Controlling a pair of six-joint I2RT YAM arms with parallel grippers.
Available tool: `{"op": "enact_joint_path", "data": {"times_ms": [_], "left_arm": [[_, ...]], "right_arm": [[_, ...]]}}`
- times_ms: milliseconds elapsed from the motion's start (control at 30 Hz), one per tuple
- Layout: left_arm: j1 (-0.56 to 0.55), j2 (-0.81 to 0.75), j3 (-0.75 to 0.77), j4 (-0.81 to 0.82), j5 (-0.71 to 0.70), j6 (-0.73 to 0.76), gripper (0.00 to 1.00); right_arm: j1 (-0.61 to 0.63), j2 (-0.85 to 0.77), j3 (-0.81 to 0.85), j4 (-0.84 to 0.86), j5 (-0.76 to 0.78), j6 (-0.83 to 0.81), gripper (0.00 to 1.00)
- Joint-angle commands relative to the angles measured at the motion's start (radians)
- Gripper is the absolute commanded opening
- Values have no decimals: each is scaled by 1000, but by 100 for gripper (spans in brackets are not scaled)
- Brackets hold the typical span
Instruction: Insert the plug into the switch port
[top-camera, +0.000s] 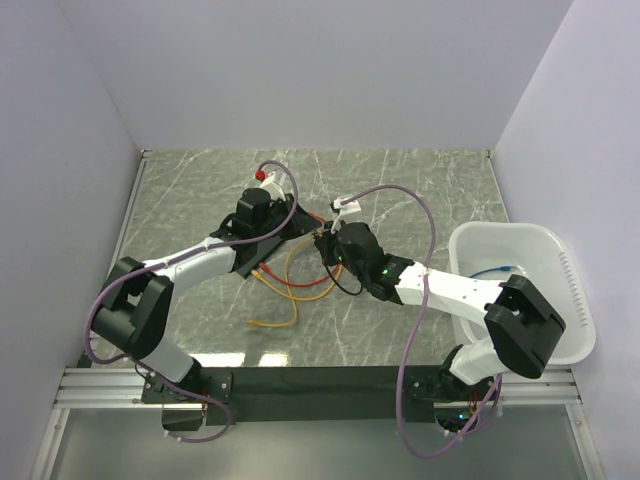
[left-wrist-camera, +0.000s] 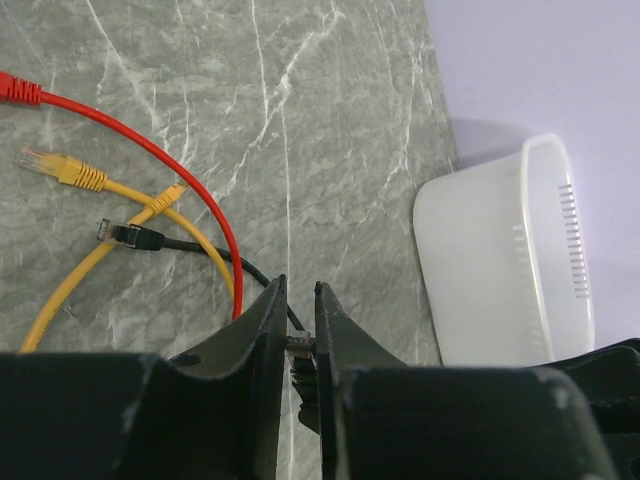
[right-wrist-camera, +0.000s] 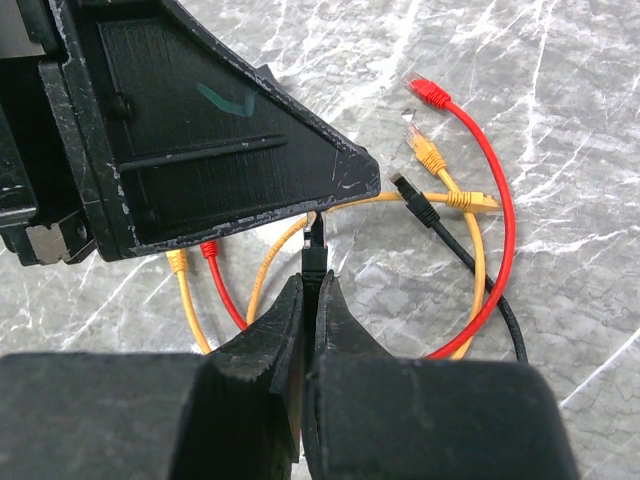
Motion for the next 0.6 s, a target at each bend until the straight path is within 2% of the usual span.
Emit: {"op": "enact_joint_path", "data": {"times_ms": [0, 67, 267, 367, 400, 500, 567], "left_arm": [[-2, -33, -4, 48, -1, -3, 4], [-4, -31, -6, 52, -1, -3, 0], [-4, -17, -10, 85, 22, -5, 1], [-1, -19, -26, 109, 26, 5, 0], [-2, -19, -26, 112, 26, 9, 0], [7, -20, -32, 143, 39, 28, 0], [22, -20, -43, 167, 59, 34, 1]], "right_arm": [[7, 1, 31, 13, 32, -8, 0], [7, -4, 28, 13, 33, -8, 0], [7, -3, 37, 0, 46, -6, 2], [6, -16, 26, 14, 30, -3, 21], [7, -21, 22, 28, 23, -3, 35], [1, -56, -4, 58, -5, 0, 55], [-4, -93, -32, 78, -45, 3, 58]]}}
